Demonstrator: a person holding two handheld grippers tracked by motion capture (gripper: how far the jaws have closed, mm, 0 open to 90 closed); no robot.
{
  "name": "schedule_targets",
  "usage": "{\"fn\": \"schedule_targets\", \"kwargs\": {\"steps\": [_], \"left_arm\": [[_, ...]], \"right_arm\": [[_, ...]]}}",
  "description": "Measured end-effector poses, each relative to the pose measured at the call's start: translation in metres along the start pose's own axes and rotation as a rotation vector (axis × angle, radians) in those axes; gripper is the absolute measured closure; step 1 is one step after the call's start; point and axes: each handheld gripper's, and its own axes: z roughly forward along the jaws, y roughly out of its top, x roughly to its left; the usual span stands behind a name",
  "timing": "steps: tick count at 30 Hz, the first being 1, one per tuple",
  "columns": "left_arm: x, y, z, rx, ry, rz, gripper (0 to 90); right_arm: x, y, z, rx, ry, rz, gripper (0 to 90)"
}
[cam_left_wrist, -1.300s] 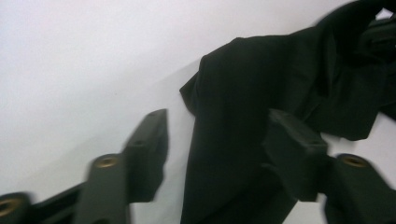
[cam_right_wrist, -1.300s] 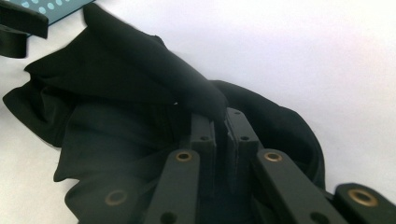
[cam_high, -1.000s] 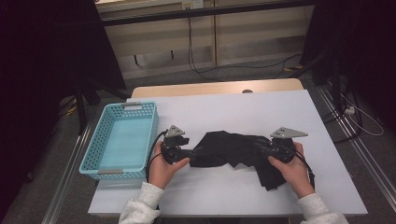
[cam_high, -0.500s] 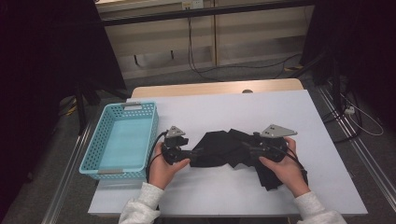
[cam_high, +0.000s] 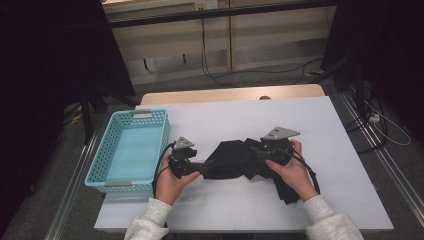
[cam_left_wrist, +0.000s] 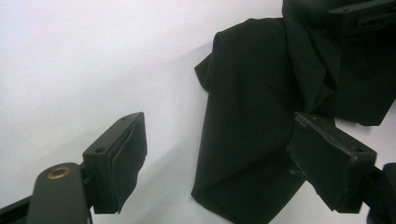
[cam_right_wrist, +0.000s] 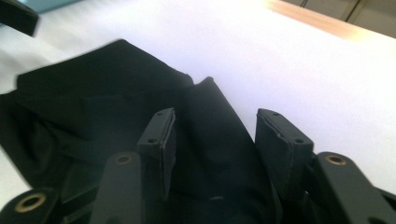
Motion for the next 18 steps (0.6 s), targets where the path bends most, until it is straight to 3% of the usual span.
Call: {"fn": "schedule_targets", "kwargs": {"steps": [1, 4, 8, 18], "left_arm": [[0.0, 0.0, 0.0, -0.002, 0.002, 0.002, 19.5], [0.001, 0.0, 0.0, 0.001, 0.006, 0.004, 19.5], [0.0, 0.001, -0.002, -0.006, 0.005, 0.0, 19.6], [-0.001, 0.002, 0.0, -0.003, 0.002, 0.011, 19.3]], "right_arm": [[0.001, 0.0, 0.001, 0.007, 0.003, -0.005, 53.0], [0.004, 0.0, 0.001, 0.027, 0.021, -0.022, 69.0], [0.005, 0.001, -0.005, -0.001, 0.046, -0.024, 84.3], [-0.008, 0.002, -0.033, -0.093, 0.037, 0.049, 85.4]]}}
